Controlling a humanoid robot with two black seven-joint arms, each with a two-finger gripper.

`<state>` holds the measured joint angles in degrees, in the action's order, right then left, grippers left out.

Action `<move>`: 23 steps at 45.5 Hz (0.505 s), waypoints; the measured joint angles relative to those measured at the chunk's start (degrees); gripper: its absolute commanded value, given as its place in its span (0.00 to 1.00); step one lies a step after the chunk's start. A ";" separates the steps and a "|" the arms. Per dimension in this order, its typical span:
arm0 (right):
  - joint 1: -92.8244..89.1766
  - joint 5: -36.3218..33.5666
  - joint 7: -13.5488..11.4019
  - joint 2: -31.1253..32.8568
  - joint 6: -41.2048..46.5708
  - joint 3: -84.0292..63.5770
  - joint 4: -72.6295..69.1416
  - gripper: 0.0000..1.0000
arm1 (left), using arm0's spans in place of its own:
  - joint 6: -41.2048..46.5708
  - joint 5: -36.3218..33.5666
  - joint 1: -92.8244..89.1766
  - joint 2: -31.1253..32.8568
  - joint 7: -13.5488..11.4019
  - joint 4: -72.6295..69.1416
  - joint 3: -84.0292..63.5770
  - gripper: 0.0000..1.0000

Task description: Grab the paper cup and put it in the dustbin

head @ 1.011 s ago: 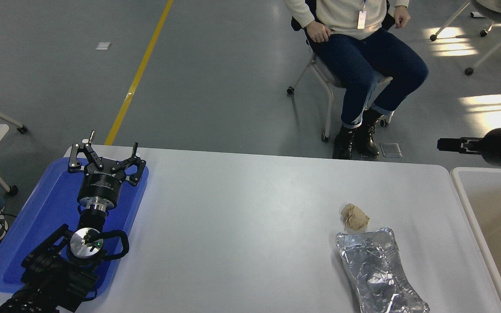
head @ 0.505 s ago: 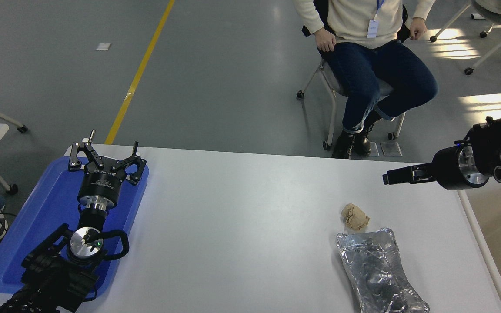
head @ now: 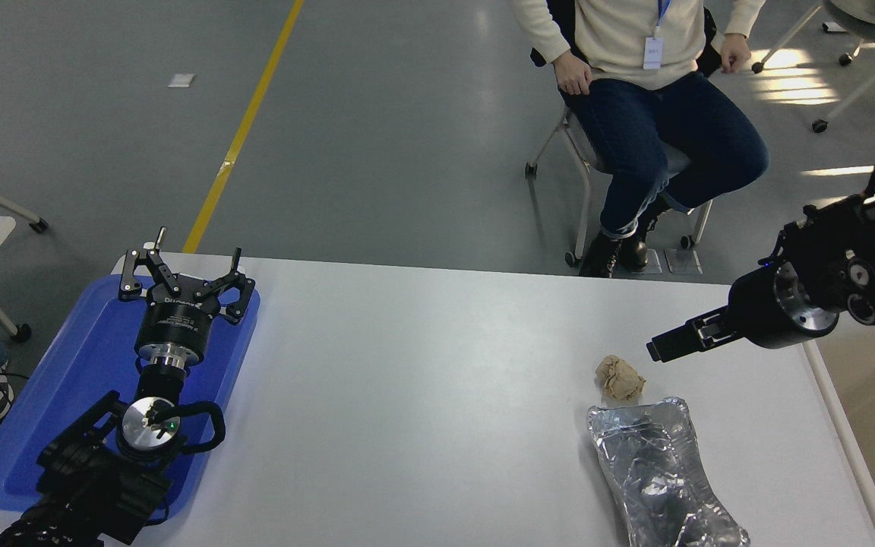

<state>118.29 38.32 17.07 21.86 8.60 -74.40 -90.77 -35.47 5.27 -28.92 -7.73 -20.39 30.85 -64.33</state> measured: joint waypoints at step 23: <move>9.18 -20.05 -0.09 -2.79 16.13 3.36 -2.65 1.00 | -0.04 -0.07 0.00 0.00 0.09 0.01 0.00 1.00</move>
<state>127.47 18.27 16.98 19.08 24.73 -71.04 -93.42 -35.52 5.21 -28.92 -7.73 -20.30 30.86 -64.33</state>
